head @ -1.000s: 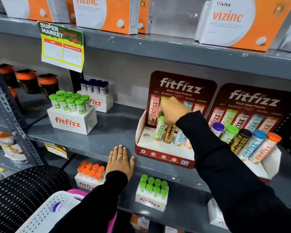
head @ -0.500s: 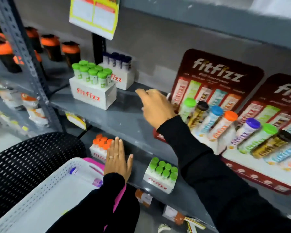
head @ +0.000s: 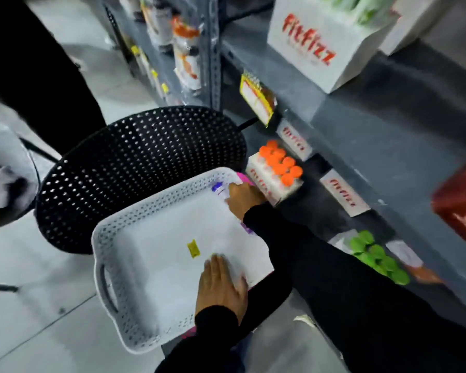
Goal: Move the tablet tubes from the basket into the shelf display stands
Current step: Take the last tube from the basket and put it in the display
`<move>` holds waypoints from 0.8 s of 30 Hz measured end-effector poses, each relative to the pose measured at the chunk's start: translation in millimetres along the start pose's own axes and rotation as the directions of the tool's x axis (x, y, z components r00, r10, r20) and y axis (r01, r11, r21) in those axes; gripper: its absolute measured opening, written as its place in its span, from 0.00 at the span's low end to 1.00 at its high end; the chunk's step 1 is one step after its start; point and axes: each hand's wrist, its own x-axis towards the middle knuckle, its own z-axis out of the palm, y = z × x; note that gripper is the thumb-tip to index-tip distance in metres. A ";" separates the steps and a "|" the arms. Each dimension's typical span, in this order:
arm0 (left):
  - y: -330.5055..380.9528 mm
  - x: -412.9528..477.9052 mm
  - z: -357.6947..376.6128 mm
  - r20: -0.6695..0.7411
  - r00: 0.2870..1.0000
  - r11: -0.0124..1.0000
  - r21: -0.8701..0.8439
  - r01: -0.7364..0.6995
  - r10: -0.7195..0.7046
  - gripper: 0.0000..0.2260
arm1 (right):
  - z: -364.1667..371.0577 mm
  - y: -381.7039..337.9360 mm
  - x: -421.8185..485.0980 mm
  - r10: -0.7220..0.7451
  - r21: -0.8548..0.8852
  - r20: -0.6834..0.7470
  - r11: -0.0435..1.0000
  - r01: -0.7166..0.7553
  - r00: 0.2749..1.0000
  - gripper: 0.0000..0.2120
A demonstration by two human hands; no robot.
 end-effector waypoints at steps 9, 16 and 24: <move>-1.6 -0.9 0.8 0.024 1.000 0.999 -0.031 -0.011 0.012 0.42 | 5.9 -17.4 5.3 0.019 0.001 0.004 1.000 -0.019 1.000 0.29; 3.2 -3.4 -2.8 0.061 0.998 1.000 0.014 -0.016 0.015 0.29 | -73.8 16.1 -69.9 -0.048 0.203 0.078 0.979 0.031 0.996 0.09; 22.7 -6.3 -18.1 -0.039 0.996 0.989 0.127 -0.077 0.083 0.28 | -152.8 51.9 -175.6 -0.025 0.063 -0.113 0.997 0.032 0.993 0.12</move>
